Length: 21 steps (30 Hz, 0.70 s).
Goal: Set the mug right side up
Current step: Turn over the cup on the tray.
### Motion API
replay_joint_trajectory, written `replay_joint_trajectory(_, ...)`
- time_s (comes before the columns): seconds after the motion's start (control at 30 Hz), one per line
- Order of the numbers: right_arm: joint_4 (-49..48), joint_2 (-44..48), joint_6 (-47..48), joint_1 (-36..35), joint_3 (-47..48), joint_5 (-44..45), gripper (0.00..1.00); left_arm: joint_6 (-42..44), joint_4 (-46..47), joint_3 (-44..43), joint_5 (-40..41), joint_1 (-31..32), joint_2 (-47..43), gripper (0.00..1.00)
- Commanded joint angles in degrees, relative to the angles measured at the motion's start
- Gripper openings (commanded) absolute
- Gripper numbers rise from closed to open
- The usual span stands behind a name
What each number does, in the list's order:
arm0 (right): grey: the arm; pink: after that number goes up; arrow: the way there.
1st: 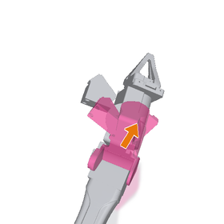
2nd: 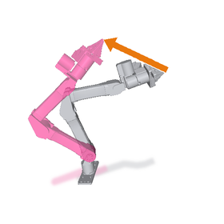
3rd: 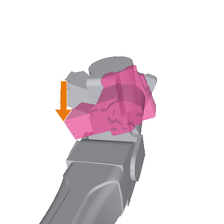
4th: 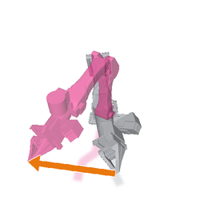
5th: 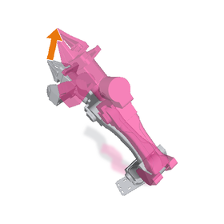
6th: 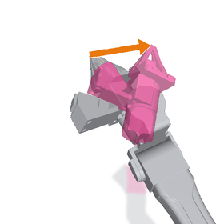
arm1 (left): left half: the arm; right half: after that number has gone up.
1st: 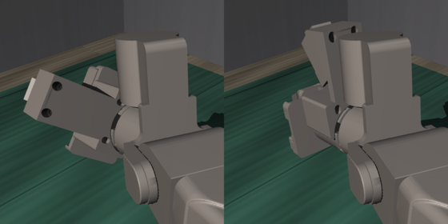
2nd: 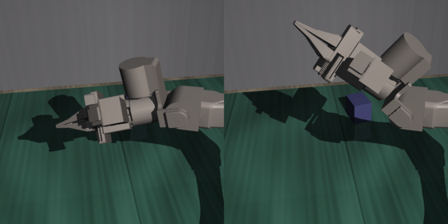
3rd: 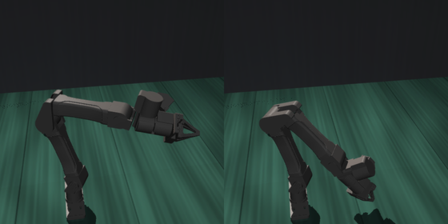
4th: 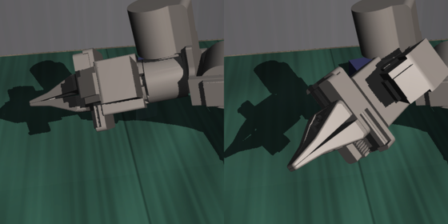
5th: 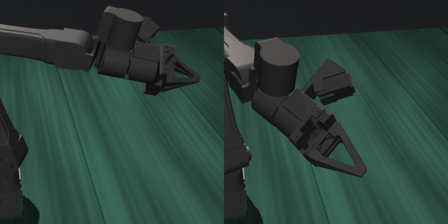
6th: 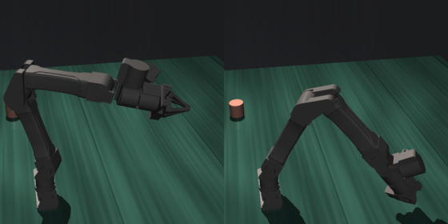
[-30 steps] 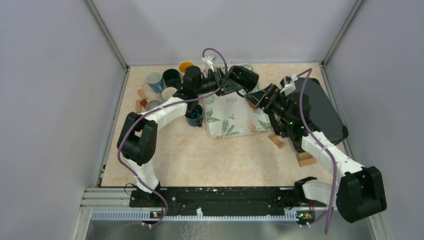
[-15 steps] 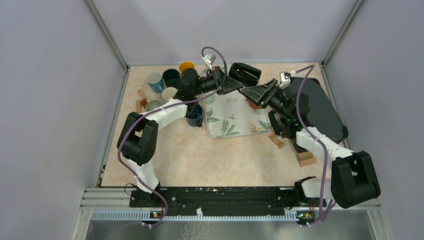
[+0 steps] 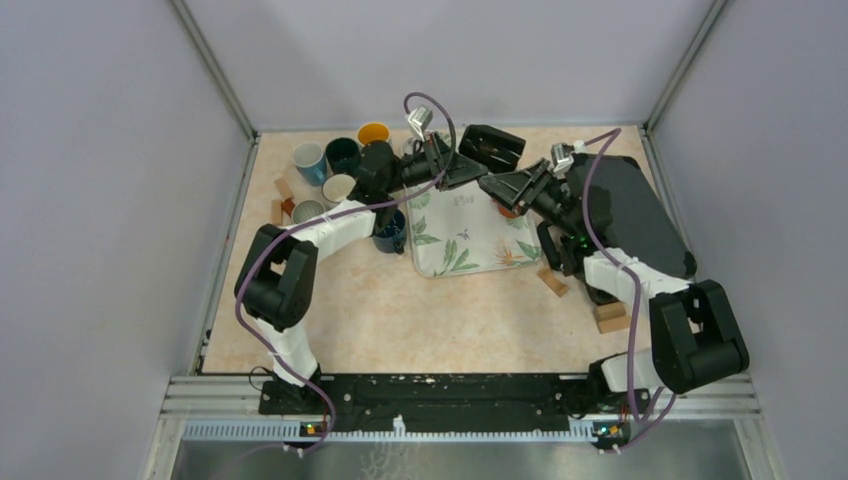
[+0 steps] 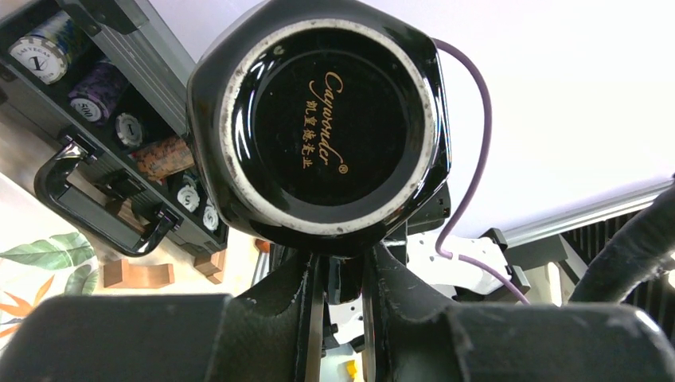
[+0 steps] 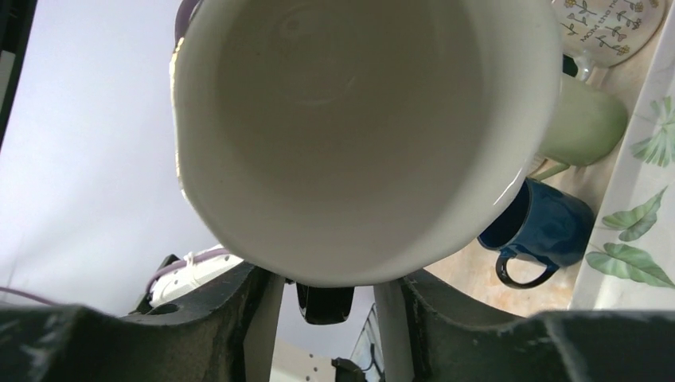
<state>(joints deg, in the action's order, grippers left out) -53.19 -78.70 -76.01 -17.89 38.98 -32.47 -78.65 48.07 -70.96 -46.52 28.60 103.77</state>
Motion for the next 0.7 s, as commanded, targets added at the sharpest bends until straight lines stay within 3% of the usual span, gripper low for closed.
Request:
replay_joint_trajectory(0.0, -5.86, -0.74, -1.21, -0.48, 1.69, -0.82, 0.42, -0.95, 10.39, -0.43, -0.75, 0.40, -1.72, 0.00)
replay_joint_trajectory(0.43, -7.23, -1.68, -2.17, -1.38, 2.81, -1.19, 0.28, 0.15, 10.73, 0.56, -2.09, 0.56, -1.36, 0.00)
replay_joint_trajectory(0.67, -6.66, -1.57, -1.22, -1.45, 3.03, -0.65, 0.12, 1.00, 10.80, 1.51, -2.73, 0.64, -1.68, 0.00)
